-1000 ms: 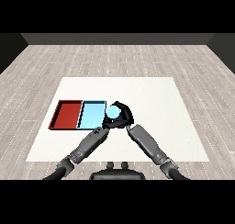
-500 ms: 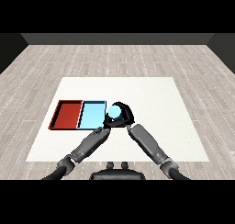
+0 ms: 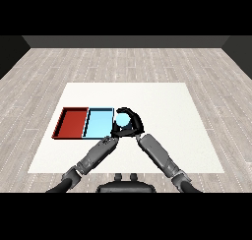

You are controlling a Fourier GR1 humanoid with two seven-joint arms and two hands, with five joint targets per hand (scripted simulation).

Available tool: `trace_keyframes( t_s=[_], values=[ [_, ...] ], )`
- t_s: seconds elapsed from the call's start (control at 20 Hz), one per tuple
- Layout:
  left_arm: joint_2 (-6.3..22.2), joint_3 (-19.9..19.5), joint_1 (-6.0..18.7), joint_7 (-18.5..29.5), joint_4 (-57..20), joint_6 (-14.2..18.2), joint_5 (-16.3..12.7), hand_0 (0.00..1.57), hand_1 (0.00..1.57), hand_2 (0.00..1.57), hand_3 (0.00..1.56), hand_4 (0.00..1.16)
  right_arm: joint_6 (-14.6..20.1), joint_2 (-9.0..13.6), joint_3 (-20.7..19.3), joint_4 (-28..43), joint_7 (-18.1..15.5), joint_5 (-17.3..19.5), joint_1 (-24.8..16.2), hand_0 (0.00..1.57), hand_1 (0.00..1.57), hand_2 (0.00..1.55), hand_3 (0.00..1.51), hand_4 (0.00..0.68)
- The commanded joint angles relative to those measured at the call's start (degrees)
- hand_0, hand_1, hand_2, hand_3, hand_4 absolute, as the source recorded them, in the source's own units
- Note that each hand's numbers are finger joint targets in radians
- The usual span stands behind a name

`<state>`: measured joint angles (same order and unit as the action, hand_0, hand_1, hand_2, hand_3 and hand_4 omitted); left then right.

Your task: Pick the blue can and put it in the blue box

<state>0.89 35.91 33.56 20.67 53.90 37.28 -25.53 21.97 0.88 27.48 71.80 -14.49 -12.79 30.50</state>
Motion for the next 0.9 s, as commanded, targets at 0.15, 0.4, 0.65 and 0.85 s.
trace_keyframes(
  t_s=[0.15, 0.4, 0.65, 0.85],
  values=[
    [-0.85, -4.07, 1.41, -2.92, 1.57, -1.4, 3.78, 1.57, 1.57, 1.57, 1.48, 1.14, 1.98, -0.84, 1.85, -0.53, 1.37, 2.08, -0.04, 0.0, 0.0, 0.0, 0.0, 0.0],
    [-0.86, -2.79, -0.1, -1.25, 0.82, -0.95, 3.22, 1.57, 1.57, 1.57, 1.49, 1.15, -2.02, -0.08, -3.94, -0.22, 2.62, 2.89, 0.38, 0.0, 0.0, 0.0, 0.0, 0.0],
    [-0.88, -1.13, -0.76, 1.87, -0.96, 0.58, -0.82, 1.57, 1.57, 1.57, 1.49, 1.15, -4.28, 0.49, -10.55, 1.77, 0.74, -1.75, -0.03, 0.0, 0.0, 0.0, 0.0, 0.0],
    [-0.87, -4.82, -1.33, 0.67, -0.88, -1.08, -0.13, 1.57, 1.57, 1.57, 1.48, 1.14, -7.87, 4.26, -13.87, 13.39, 3.91, -7.47, -5.87, 0.0, 0.0, 0.0, 0.0, 0.0]
  ],
)
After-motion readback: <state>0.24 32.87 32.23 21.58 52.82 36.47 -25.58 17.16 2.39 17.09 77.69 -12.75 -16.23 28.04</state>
